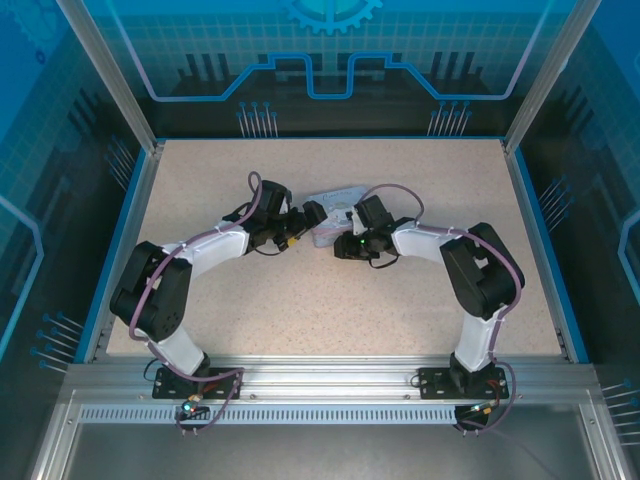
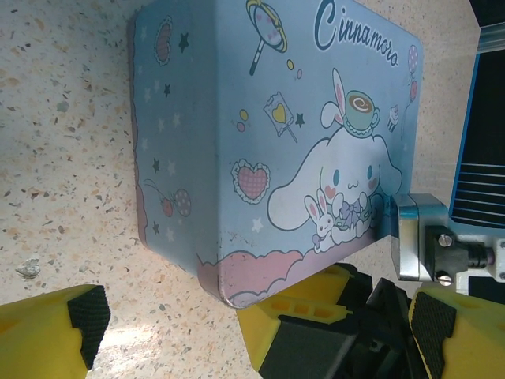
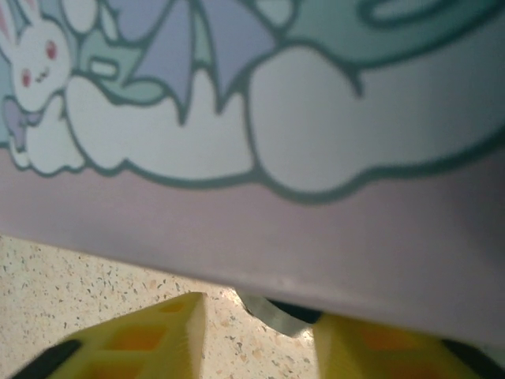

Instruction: Unlock the padlock with the key

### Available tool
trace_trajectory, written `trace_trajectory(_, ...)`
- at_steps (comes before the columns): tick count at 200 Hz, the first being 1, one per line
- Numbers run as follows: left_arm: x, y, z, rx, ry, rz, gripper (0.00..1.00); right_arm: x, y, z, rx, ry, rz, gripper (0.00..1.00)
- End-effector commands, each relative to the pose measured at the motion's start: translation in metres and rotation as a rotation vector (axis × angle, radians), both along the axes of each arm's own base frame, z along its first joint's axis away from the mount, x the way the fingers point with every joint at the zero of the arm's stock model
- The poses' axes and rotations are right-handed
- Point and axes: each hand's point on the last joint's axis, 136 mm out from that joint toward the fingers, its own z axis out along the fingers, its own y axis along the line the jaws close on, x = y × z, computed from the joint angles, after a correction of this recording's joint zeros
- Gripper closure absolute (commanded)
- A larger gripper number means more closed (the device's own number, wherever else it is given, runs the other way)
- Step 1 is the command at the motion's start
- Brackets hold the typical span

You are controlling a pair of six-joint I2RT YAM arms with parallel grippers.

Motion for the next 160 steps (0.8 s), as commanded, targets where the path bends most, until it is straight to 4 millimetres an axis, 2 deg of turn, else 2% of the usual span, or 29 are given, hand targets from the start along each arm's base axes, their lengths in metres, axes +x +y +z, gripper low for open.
trace_trajectory(1,0.011,-0.004,0.015,-0.029,-0.038,-0.010,0.01,-0.002,0.002,-0.006,-0.026,0.015,0.014,0.72)
trace_trajectory(21,0.012,-0.004,0.016,-0.030,-0.041,-0.009,0.01,-0.004,0.000,-0.005,-0.031,0.014,0.007,0.81)
trace_trajectory(81,0.015,-0.002,0.018,-0.020,-0.048,-0.005,0.01,-0.007,-0.009,0.003,-0.041,0.003,-0.009,0.89)
trace_trajectory(95,0.016,0.000,0.019,-0.016,-0.048,-0.001,0.01,-0.007,-0.012,0.003,-0.042,0.007,-0.017,0.94)
trace_trajectory(117,0.019,0.001,0.019,-0.004,-0.050,0.003,0.01,-0.007,-0.015,0.004,-0.041,0.008,-0.026,0.95)
trace_trajectory(135,0.021,0.002,0.020,-0.001,-0.054,0.000,0.01,-0.009,-0.019,0.007,-0.032,0.004,-0.038,0.89)
trace_trajectory(160,0.023,0.001,0.022,-0.006,-0.059,-0.003,0.01,-0.010,-0.026,0.014,0.015,-0.004,-0.096,0.70)
